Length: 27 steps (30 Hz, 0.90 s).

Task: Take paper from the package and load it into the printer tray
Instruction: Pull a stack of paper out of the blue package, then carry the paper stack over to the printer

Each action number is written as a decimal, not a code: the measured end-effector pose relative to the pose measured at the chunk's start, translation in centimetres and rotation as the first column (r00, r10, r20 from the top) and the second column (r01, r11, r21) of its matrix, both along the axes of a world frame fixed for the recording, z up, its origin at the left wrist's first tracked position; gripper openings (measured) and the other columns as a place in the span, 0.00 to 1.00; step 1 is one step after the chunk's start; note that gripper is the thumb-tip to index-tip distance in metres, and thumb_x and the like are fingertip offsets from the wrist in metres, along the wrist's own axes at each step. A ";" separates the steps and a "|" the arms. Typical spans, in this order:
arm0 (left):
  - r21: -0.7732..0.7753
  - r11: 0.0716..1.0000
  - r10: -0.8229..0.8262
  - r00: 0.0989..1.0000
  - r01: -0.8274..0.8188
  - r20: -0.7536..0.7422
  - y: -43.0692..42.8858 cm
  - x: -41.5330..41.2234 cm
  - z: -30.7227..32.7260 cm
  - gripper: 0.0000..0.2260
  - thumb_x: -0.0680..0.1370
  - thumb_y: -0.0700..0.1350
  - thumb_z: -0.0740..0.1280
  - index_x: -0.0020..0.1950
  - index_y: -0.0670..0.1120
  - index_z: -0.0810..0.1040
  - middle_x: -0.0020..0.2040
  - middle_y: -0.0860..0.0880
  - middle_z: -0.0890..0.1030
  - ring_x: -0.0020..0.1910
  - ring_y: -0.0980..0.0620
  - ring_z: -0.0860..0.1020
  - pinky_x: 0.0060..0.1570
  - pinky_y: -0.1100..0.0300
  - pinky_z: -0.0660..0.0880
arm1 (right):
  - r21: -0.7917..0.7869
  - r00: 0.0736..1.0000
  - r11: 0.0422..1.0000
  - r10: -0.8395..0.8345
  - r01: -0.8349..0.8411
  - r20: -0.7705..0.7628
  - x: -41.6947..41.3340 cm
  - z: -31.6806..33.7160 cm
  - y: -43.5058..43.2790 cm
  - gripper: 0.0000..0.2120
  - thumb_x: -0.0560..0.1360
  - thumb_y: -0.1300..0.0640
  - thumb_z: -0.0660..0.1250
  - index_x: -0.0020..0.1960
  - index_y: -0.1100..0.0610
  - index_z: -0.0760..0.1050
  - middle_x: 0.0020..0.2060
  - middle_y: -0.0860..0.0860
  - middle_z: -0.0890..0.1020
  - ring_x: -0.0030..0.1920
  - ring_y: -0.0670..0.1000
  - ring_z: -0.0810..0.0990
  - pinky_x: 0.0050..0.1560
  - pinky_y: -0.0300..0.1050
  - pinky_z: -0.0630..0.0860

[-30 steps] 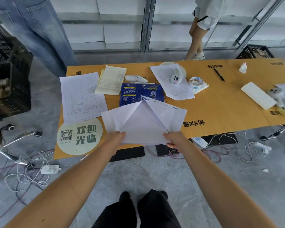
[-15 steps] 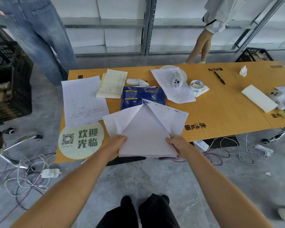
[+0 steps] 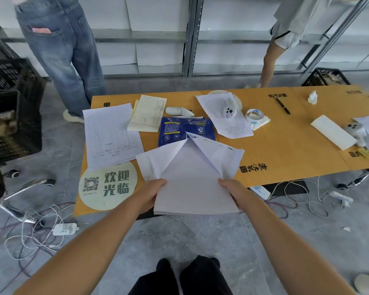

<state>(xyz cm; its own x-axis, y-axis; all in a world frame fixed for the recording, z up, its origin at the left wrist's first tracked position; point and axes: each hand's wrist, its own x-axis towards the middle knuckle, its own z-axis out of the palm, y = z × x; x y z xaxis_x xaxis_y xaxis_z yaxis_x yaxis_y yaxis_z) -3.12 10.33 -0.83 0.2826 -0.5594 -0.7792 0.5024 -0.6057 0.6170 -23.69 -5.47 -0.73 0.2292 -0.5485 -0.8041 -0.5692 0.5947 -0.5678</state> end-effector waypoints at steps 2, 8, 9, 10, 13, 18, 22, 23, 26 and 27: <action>-0.015 0.999 -0.032 0.998 0.031 -0.058 0.5 0.5 1.5 0.10 0.79 0.45 0.62 0.59 0.43 0.74 0.47 0.43 0.81 0.45 0.48 0.80 0.42 0.56 0.77 | -0.003 0.999 0.999 0.038 -0.038 0.015 -0.5 1.6 0.1 0.17 0.80 0.54 0.62 0.64 0.64 0.71 0.48 0.58 0.82 0.43 0.57 0.81 0.36 0.45 0.76; -0.143 0.982 -0.133 0.988 0.120 -0.083 0.5 1.9 6.2 0.11 0.79 0.44 0.64 0.59 0.42 0.73 0.44 0.41 0.85 0.43 0.44 0.85 0.44 0.49 0.83 | -0.094 0.995 0.991 0.095 -0.092 0.022 0.4 6.8 -0.8 0.16 0.80 0.60 0.62 0.64 0.67 0.69 0.49 0.59 0.79 0.44 0.56 0.80 0.39 0.45 0.81; -0.147 0.982 -0.130 0.990 0.121 -0.055 0.3 1.9 7.1 0.10 0.79 0.44 0.63 0.58 0.41 0.74 0.41 0.40 0.86 0.40 0.44 0.85 0.41 0.50 0.84 | -0.079 0.995 0.993 0.089 -0.086 0.038 0.5 7.8 -0.9 0.15 0.79 0.63 0.61 0.64 0.67 0.69 0.50 0.60 0.79 0.44 0.57 0.82 0.42 0.49 0.83; -0.149 0.980 -0.133 0.991 0.129 -0.015 0.2 2.0 8.0 0.11 0.80 0.45 0.62 0.57 0.39 0.74 0.40 0.40 0.86 0.38 0.45 0.86 0.38 0.51 0.84 | -0.070 0.995 0.995 0.068 -0.064 0.070 0.6 8.9 -1.0 0.13 0.79 0.65 0.60 0.62 0.66 0.69 0.47 0.61 0.81 0.41 0.58 0.84 0.39 0.50 0.84; -0.145 0.972 -0.175 0.981 0.187 0.086 -0.4 2.3 11.0 0.11 0.81 0.45 0.61 0.52 0.38 0.76 0.36 0.41 0.86 0.33 0.47 0.85 0.33 0.56 0.82 | -0.101 0.986 0.992 0.095 -0.082 0.134 0.3 12.8 -1.3 0.07 0.79 0.67 0.58 0.53 0.67 0.74 0.37 0.61 0.84 0.30 0.55 0.86 0.29 0.45 0.83; -0.293 0.926 -0.195 0.967 0.236 0.164 -2.2 1.1 17.8 0.08 0.79 0.45 0.63 0.55 0.43 0.75 0.39 0.46 0.84 0.35 0.51 0.83 0.29 0.64 0.78 | -0.293 0.979 0.955 0.097 -0.040 0.182 -1.3 18.8 -1.9 0.09 0.79 0.59 0.61 0.56 0.61 0.72 0.43 0.57 0.80 0.38 0.54 0.79 0.37 0.45 0.75; -0.299 0.934 -0.083 0.930 0.198 0.358 -4.7 -1.9 21.9 0.12 0.76 0.46 0.65 0.56 0.42 0.78 0.47 0.42 0.81 0.41 0.44 0.80 0.38 0.58 0.75 | -0.377 0.948 0.913 -0.035 0.159 0.316 -4.3 22.4 -2.3 0.14 0.80 0.56 0.62 0.60 0.65 0.74 0.49 0.61 0.82 0.42 0.58 0.80 0.41 0.49 0.78; -0.320 0.926 -0.062 0.917 0.201 0.395 -5.3 -2.8 22.7 0.07 0.76 0.44 0.64 0.51 0.43 0.79 0.44 0.43 0.81 0.38 0.44 0.79 0.36 0.59 0.73 | -0.402 0.942 0.895 -0.052 0.191 0.332 -5.4 23.1 -2.4 0.16 0.80 0.55 0.62 0.61 0.66 0.74 0.53 0.63 0.82 0.45 0.59 0.81 0.45 0.51 0.78; -0.358 0.895 -0.082 0.888 0.265 0.452 -7.4 -6.2 24.3 0.06 0.77 0.41 0.63 0.41 0.47 0.76 0.38 0.45 0.78 0.33 0.47 0.76 0.32 0.60 0.68 | -0.450 0.905 0.844 -0.091 0.292 0.415 -9.8 25.4 -2.0 0.16 0.81 0.55 0.60 0.63 0.62 0.74 0.57 0.61 0.81 0.55 0.62 0.81 0.45 0.48 0.77; -0.368 0.883 -0.099 0.881 0.292 0.462 -8.1 -7.5 24.8 0.06 0.78 0.43 0.63 0.41 0.47 0.76 0.38 0.46 0.78 0.33 0.48 0.76 0.33 0.60 0.68 | -0.447 0.877 0.828 -0.105 0.338 0.468 -11.5 26.1 -1.6 0.14 0.81 0.55 0.60 0.62 0.61 0.74 0.55 0.59 0.82 0.54 0.61 0.82 0.44 0.47 0.78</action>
